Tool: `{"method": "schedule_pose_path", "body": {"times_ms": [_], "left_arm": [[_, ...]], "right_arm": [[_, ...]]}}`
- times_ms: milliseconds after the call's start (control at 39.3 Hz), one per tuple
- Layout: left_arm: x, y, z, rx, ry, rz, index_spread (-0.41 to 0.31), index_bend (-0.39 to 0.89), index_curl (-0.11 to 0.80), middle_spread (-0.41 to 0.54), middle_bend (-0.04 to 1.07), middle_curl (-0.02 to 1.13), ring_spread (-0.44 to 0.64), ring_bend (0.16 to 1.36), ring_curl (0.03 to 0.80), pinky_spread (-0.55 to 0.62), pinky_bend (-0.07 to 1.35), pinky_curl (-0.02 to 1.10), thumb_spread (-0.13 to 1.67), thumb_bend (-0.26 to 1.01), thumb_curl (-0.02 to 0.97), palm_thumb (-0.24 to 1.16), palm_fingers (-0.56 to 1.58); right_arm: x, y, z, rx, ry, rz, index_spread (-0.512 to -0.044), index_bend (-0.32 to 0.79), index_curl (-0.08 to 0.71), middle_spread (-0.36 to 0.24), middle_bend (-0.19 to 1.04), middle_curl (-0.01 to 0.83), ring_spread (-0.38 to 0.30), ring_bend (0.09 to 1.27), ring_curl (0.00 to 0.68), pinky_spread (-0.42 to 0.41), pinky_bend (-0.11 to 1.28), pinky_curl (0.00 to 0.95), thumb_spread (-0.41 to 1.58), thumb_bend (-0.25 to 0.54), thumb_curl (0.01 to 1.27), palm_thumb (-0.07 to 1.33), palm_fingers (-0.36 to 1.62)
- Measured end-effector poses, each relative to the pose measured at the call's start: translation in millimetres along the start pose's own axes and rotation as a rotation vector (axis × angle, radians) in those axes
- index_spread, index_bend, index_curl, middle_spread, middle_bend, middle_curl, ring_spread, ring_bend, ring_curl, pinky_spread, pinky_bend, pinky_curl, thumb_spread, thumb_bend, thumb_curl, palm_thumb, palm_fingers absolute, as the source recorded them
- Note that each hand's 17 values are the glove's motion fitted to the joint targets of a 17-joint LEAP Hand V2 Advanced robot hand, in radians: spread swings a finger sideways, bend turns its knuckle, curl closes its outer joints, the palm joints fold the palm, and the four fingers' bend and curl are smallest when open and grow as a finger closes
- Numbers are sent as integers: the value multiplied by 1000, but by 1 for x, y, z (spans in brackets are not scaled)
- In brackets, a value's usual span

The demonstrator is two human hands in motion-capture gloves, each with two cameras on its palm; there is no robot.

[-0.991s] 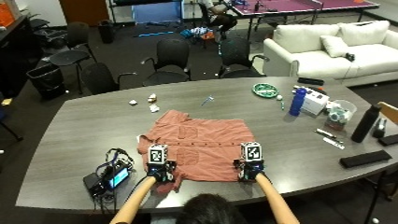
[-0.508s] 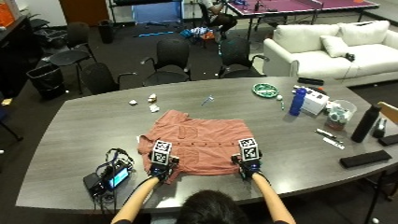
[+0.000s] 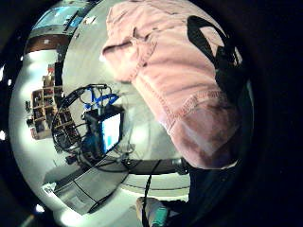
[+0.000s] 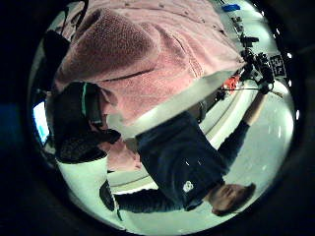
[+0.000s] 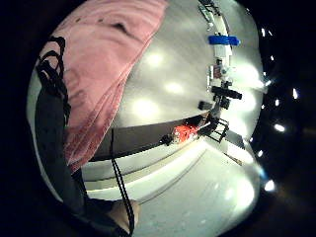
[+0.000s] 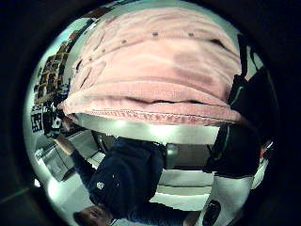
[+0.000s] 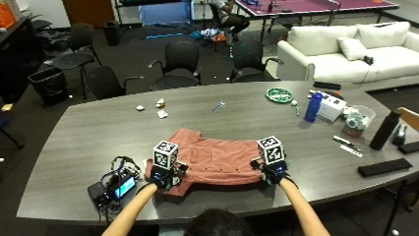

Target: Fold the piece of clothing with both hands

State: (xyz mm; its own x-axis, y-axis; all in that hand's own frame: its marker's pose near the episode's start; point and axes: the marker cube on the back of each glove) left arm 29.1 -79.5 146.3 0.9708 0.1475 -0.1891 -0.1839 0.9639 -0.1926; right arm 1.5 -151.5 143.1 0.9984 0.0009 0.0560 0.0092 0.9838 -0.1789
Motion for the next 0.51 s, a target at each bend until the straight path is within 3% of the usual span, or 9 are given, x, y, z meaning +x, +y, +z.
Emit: {"method": "schedule_pose_path", "body": {"times_ms": [76, 178, 356, 508], "left_arm": [[2, 9, -28, 81, 25, 81, -255, 186, 448, -262, 377, 492, -298, 430, 360, -259, 192, 386, 1113, 0, 444, 775, 1151], [-2, 11, -68, 129, 59, 75, -258, 190, 458, -259, 379, 501, -299, 437, 375, -262, 183, 387, 1017, -8, 486, 809, 1167], [-27, -65, -97, 107, 122, -54, -258, 190, 476, -260, 387, 519, -301, 437, 397, -259, 188, 391, 892, -17, 548, 837, 1164], [-31, -110, -94, -41, 154, -230, -255, 181, 483, -258, 371, 525, -295, 403, 403, -253, 192, 396, 843, -22, 581, 838, 1119]], "right_arm": [[8, 21, -32, 50, 13, 17, -252, 178, 377, -223, 287, 508, -252, 595, 460, -358, 550, 376, 607, -31, 629, 996, 1274], [18, 33, -74, 136, 21, 64, -253, 185, 394, -221, 296, 516, -248, 584, 461, -358, 543, 376, 541, -30, 651, 994, 1275], [36, -25, -110, 181, 9, 176, -255, 182, 418, -220, 302, 525, -247, 576, 463, -358, 538, 377, 469, -29, 681, 992, 1279], [24, -77, -99, 9, -22, 202, -258, 183, 437, -220, 302, 529, -244, 565, 466, -359, 535, 379, 432, -29, 702, 988, 1267]]}}
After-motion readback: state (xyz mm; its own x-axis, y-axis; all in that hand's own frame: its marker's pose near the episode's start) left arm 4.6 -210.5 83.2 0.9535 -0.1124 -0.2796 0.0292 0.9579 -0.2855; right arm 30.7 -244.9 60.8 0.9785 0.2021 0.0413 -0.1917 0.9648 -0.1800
